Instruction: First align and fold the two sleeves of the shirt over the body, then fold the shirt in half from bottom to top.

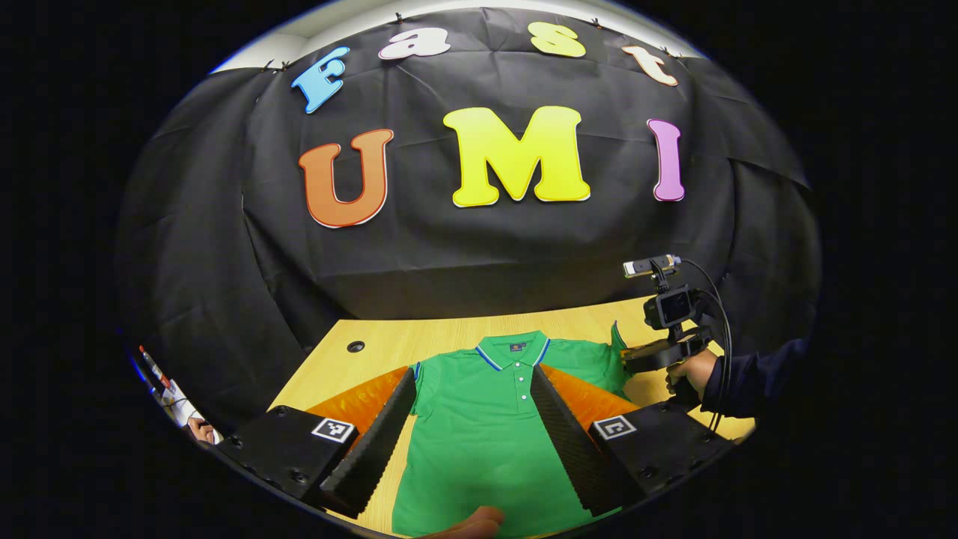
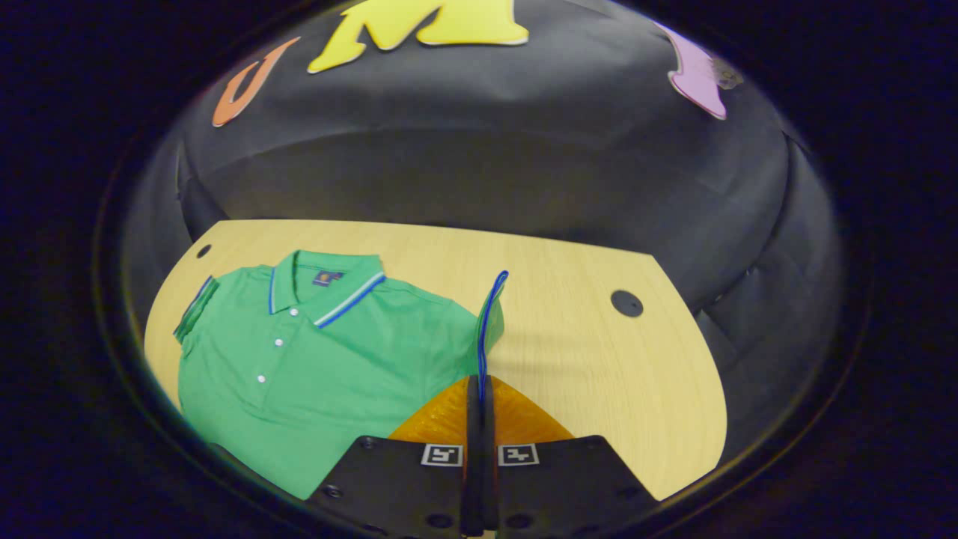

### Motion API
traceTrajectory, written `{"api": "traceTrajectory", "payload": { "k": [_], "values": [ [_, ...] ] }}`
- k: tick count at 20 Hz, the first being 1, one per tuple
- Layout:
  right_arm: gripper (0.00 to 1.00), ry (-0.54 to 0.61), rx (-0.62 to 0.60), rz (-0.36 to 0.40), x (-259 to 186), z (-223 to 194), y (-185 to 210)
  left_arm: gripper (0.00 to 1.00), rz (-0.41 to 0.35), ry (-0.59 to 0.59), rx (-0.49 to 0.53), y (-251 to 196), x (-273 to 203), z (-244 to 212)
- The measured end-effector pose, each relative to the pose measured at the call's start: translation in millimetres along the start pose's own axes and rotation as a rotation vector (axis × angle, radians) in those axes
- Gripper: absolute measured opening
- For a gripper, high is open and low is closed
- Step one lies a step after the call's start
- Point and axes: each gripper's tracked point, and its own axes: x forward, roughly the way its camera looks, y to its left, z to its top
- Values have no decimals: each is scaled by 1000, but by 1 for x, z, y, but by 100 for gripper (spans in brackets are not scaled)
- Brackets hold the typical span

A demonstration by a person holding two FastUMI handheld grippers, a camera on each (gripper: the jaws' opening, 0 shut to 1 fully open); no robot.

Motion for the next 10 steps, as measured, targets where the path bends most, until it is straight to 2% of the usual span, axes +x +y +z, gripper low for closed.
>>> {"api": "traceTrajectory", "payload": {
  "k": [3,10],
  "values": [
    [3,-14,-52,59,-11,5,35,100,8,-12,-14,7,-3,3],
    [3,48,-114,143,-3,-29,109,99,50,-7,-33,39,-16,-11]
  ]
}}
